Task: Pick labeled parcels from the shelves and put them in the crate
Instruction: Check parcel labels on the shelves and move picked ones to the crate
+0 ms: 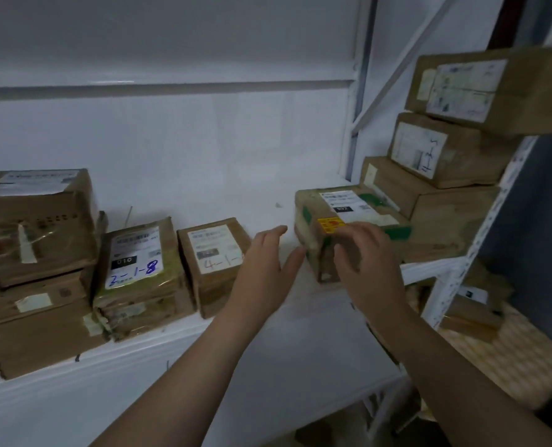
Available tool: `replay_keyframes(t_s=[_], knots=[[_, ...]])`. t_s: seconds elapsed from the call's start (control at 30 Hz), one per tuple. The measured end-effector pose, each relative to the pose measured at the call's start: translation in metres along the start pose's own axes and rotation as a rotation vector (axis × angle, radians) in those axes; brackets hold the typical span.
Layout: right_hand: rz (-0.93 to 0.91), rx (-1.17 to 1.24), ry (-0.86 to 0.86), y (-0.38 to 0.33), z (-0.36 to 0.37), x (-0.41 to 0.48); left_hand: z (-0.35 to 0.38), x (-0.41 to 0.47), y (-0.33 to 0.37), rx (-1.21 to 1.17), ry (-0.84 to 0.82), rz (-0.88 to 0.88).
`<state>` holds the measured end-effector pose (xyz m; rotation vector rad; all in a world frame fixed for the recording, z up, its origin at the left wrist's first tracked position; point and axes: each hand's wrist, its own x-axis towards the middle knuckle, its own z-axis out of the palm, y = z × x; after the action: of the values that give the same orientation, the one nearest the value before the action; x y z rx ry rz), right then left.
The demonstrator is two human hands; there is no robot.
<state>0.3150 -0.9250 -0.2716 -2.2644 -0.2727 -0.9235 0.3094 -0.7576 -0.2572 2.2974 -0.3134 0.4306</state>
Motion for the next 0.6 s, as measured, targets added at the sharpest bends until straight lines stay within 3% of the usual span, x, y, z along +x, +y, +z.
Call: replay_keyframes(t_s=[0.2,0.37,0.6], knots=[[0.262,-0.044,-0.012,0.056,-0.039,0.010,0.064,0.059,0.031,-0.162,-0.075,-0.217],[0.360,0.064,-0.157,0.082,-0.048,0.016,0.086,0.078,0.031,-0.372,-0.063,-0.493],[0.361,0.318,-0.190,0.092,-0.049,0.011,0.087,0.040,0.035,-0.569,0.102,-0.389]])
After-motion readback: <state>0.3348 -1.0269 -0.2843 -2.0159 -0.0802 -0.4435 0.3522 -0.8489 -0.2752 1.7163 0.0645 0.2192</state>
